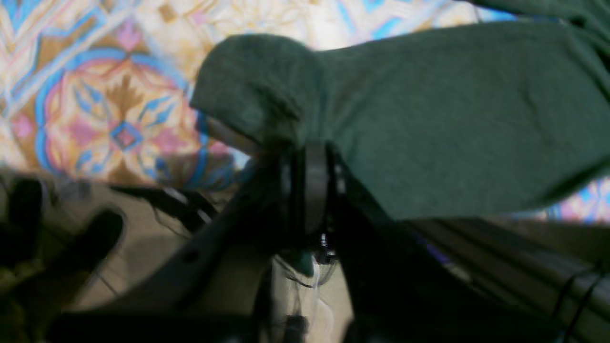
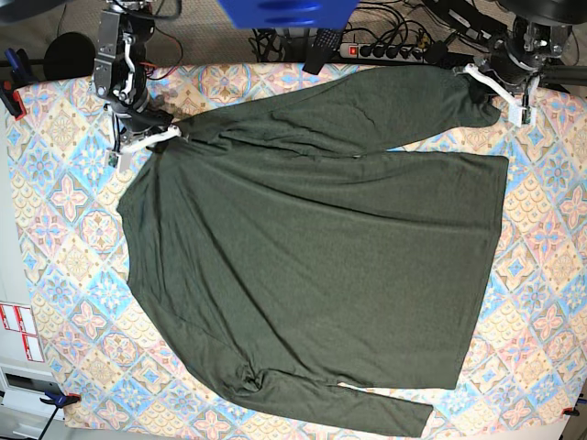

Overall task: Fold the T-shirt properly
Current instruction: 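Pull both held shoulder corners apart to stretch the shirt edge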

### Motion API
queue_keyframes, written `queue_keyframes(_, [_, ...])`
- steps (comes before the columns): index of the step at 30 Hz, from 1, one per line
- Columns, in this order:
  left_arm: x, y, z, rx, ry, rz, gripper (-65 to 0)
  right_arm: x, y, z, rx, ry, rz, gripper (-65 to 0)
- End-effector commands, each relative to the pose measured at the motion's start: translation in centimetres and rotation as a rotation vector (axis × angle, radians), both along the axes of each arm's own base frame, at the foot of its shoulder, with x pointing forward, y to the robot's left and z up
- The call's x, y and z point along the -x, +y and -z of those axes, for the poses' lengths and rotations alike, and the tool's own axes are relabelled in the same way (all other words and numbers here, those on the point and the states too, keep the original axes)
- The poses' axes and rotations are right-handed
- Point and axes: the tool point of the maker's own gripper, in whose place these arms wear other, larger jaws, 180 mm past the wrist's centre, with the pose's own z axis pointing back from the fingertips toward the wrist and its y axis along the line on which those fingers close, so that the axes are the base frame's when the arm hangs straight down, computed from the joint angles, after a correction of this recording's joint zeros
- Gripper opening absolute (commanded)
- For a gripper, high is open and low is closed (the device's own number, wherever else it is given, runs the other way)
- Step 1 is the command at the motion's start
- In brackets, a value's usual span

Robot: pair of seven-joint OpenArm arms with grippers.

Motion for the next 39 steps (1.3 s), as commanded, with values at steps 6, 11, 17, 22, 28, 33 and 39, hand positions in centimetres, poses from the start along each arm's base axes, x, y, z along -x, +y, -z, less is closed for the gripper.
queue_keyframes(6, [-3.0, 0.1, -2.0, -0.033, -0.106, 0.024, -65.0, -1.4, -0.5, -1.9, 0.023, -0.066, -0.005, -64.9])
queue_keyframes(11, [-6.0, 0.2, -3.6, -0.034, -0.220, 0.010, -65.0, -1.5, -0.6, -1.9, 0.023, -0.066, -0.003, -64.9])
queue_keyframes(17, [-9.4, 3.1, -6.4, -0.077, -0.346, -0.081, -65.0, -3.2, -0.6, -2.6, 0.022, -0.101, -0.002, -64.9])
queue_keyframes(22, [-12.8, 4.2, -9.2, -0.087, -0.463, -0.124, -65.0, -4.8, -0.5, -3.5, 0.020, -0.137, -0.002, -64.9])
queue_keyframes(28, [-15.2, 4.5, -9.8, -0.069, -0.482, -0.141, -65.0, -4.9, -0.5, -3.5, 0.020, -0.138, -0.002, -64.9])
queue_keyframes(33, [-15.3, 6.1, -6.9, -0.042, -0.423, -0.222, -65.0, -6.0, -0.5, -4.1, 0.020, -0.163, -0.002, -64.9])
queue_keyframes(39, [-15.3, 8.1, -3.9, -0.021, -0.356, -0.303, -65.0, -6.0, -0.5, -4.1, 0.020, -0.163, -0.002, -64.9])
